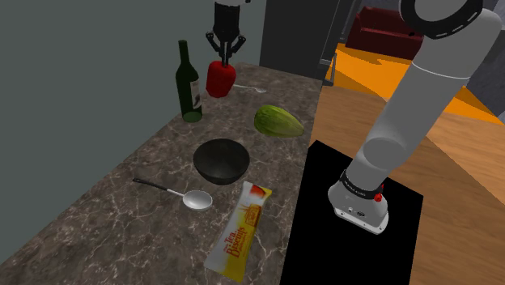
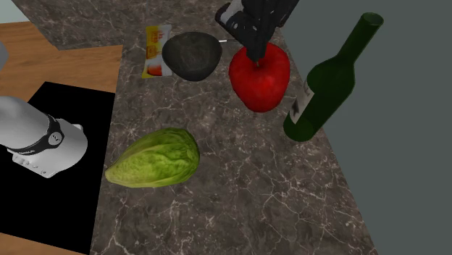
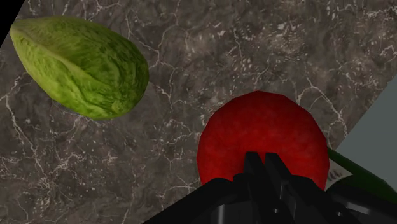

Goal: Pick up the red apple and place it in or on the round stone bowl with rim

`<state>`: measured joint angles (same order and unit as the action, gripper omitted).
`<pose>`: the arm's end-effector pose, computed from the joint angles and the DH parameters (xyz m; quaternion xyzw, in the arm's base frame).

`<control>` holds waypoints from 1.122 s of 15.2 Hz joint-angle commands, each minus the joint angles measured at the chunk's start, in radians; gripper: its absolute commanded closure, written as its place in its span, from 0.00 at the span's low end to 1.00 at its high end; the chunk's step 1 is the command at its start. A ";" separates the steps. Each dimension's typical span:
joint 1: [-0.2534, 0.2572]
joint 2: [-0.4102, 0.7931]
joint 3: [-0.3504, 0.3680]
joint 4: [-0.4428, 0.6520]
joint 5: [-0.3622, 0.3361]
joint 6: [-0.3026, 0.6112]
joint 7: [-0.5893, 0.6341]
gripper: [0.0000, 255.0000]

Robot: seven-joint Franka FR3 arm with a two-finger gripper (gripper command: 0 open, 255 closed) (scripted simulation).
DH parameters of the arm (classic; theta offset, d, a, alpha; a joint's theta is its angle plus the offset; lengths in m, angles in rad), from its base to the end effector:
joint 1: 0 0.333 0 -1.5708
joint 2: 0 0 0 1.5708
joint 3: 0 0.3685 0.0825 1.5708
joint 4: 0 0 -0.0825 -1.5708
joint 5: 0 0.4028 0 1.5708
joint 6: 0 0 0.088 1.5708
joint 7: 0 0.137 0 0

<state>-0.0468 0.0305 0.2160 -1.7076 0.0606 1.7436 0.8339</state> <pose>0.5838 0.1054 0.5773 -0.9431 0.3310 0.0132 0.0305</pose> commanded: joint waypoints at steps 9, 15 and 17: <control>0.050 -0.115 0.050 -0.028 0.027 -0.077 0.102 1.00; 0.100 -0.211 0.108 -0.070 0.060 -0.118 0.209 1.00; 0.117 -0.236 0.130 -0.074 0.071 -0.134 0.247 1.00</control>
<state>0.0619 -0.1932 0.3357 -1.7791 0.1266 1.6172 1.0618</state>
